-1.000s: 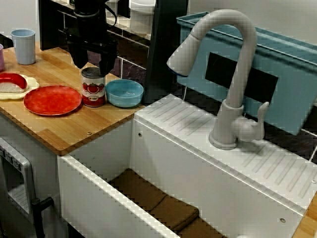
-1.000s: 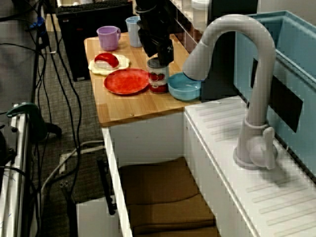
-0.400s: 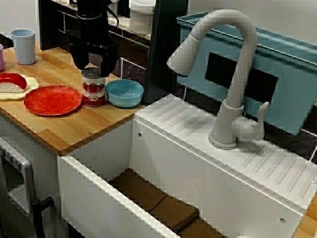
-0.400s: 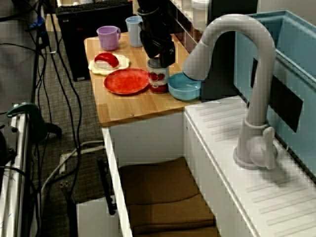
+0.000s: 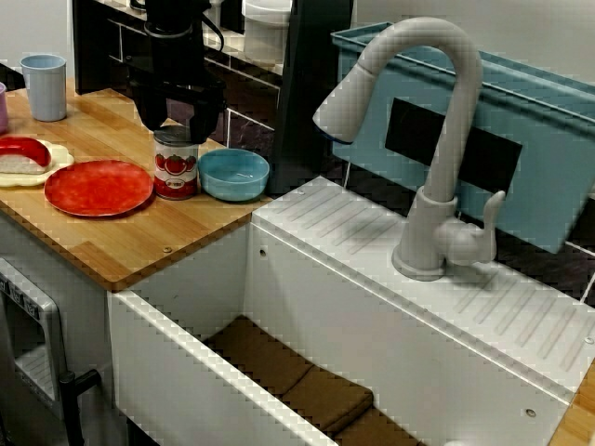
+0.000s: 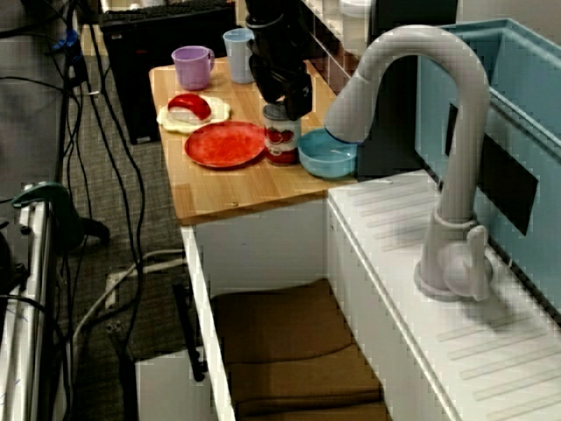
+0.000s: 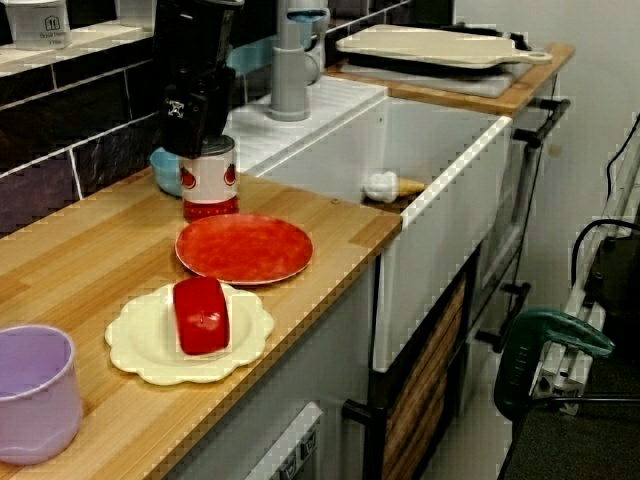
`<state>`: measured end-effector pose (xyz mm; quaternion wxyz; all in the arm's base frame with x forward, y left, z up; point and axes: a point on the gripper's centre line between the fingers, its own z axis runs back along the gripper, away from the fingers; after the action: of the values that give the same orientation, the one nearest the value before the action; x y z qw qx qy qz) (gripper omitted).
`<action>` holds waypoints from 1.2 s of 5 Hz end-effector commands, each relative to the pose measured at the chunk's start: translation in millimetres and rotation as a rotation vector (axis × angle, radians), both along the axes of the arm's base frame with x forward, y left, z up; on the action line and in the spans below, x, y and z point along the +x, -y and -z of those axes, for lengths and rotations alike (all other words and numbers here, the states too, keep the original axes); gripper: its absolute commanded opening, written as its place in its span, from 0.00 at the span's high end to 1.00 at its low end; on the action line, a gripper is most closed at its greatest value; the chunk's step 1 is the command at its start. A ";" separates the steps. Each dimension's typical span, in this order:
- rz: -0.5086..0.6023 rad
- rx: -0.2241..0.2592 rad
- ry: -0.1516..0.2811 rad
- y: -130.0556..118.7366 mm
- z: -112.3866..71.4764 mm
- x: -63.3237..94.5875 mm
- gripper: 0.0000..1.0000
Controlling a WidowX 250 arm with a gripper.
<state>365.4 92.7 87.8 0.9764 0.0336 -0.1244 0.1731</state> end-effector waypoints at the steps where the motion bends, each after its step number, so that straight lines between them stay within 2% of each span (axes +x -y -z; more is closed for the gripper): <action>1: 0.000 0.016 0.030 -6.8 -11.3 7.3 0.00; 2: 0.000 0.016 0.026 -6.9 -10.8 7.6 0.00; 3: -0.005 0.017 0.031 -8.0 -12.4 7.3 1.00; 6: -0.015 -0.019 0.043 -18.6 -37.8 -1.1 1.00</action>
<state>357.0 100.1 89.6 0.9789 0.0159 -0.0955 0.1802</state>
